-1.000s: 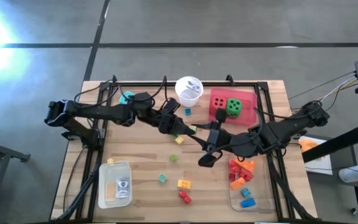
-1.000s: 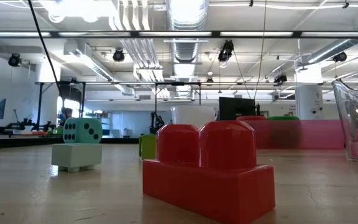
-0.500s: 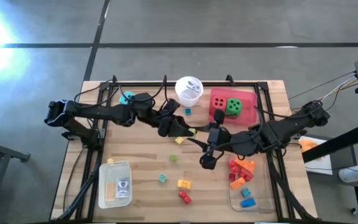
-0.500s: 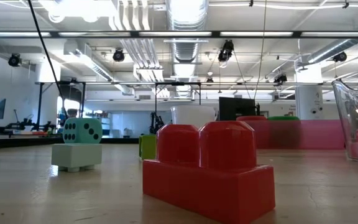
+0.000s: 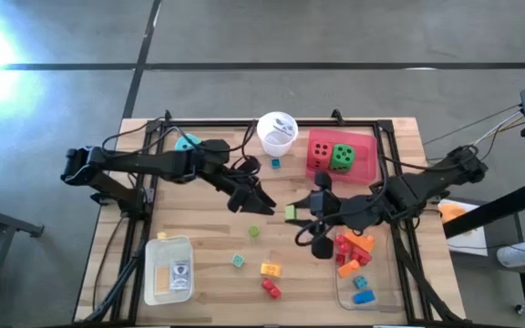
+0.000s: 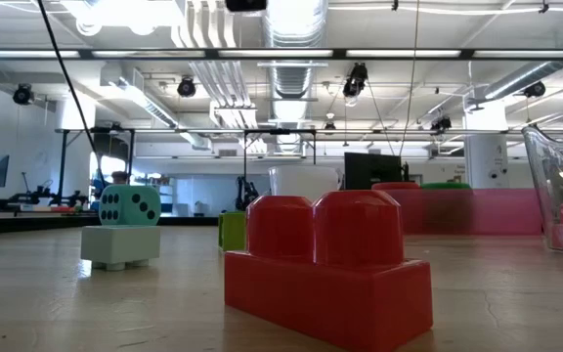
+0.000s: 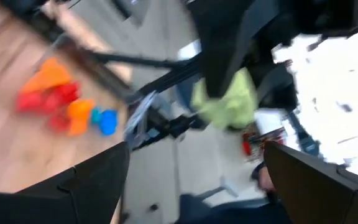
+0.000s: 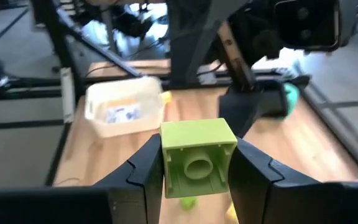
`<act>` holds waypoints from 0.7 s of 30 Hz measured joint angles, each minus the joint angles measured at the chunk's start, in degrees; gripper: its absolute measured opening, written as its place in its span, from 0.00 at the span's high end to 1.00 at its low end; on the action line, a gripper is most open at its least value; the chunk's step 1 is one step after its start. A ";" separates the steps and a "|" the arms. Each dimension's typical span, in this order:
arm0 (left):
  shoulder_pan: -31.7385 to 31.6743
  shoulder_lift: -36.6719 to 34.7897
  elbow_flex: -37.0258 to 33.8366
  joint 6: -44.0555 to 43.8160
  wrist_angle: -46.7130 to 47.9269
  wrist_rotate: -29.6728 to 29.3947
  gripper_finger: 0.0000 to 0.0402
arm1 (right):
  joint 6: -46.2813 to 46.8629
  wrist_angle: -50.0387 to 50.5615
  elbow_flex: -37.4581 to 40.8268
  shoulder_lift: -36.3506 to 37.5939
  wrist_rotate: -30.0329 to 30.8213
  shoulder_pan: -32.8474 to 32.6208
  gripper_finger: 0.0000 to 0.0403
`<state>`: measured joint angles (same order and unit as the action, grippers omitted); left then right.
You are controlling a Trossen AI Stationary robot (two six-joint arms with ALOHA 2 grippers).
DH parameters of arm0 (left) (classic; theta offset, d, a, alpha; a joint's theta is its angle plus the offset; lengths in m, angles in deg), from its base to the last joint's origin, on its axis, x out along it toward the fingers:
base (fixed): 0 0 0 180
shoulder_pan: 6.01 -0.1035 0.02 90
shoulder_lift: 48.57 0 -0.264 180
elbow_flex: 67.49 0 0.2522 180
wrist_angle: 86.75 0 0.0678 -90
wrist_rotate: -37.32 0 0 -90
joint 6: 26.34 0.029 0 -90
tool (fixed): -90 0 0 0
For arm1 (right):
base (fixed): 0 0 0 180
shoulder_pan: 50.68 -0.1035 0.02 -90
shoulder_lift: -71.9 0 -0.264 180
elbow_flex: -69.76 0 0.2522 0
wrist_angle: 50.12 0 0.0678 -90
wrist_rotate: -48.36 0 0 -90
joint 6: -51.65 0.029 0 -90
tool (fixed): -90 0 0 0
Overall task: Pick & Place Toys
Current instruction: Put the light green game piece into the transparent bin
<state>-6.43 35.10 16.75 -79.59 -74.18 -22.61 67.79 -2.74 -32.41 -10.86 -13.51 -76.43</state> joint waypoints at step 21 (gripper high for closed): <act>-0.55 -7.01 -0.02 9.42 50.36 -17.72 0.08 | 24.09 27.91 0.15 5.14 -11.73 -3.36 0.69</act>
<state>-6.98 28.09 16.73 -70.17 -23.82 -40.33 91.88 25.16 -32.26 -5.72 -25.24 -79.79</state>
